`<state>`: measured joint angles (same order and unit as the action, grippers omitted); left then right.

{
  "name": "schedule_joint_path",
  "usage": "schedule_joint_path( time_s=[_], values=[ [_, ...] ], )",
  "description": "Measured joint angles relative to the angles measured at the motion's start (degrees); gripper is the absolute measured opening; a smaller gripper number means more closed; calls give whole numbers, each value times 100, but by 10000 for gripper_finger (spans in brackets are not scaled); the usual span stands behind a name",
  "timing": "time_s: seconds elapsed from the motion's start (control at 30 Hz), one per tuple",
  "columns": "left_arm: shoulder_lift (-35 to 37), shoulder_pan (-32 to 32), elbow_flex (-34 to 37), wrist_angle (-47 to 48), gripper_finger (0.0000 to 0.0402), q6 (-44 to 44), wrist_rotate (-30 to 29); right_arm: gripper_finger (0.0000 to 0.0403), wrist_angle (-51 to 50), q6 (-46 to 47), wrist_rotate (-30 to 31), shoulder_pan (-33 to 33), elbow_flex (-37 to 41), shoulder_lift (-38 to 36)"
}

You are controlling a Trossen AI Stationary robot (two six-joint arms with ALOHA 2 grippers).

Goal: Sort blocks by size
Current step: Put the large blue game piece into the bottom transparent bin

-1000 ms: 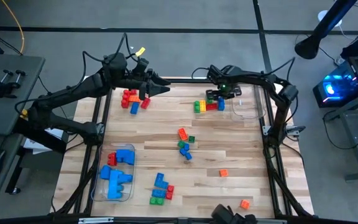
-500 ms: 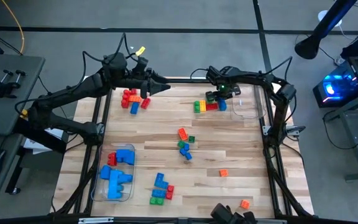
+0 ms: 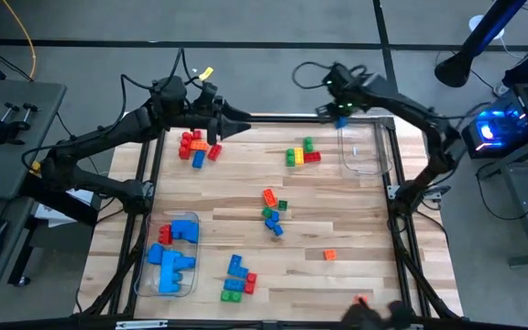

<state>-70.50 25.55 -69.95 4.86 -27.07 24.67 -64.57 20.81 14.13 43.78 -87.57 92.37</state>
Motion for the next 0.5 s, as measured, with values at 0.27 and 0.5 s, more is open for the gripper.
schedule_joint_path(
  time_s=[0.27,0.5],
  values=[
    [-43,-53,0,2,266,48,2,129,-221,257,-193,936,1817,-947],
    [-57,-51,0,2,266,-49,0,186,555,123,-351,1062,2521,-1430]
  ],
)
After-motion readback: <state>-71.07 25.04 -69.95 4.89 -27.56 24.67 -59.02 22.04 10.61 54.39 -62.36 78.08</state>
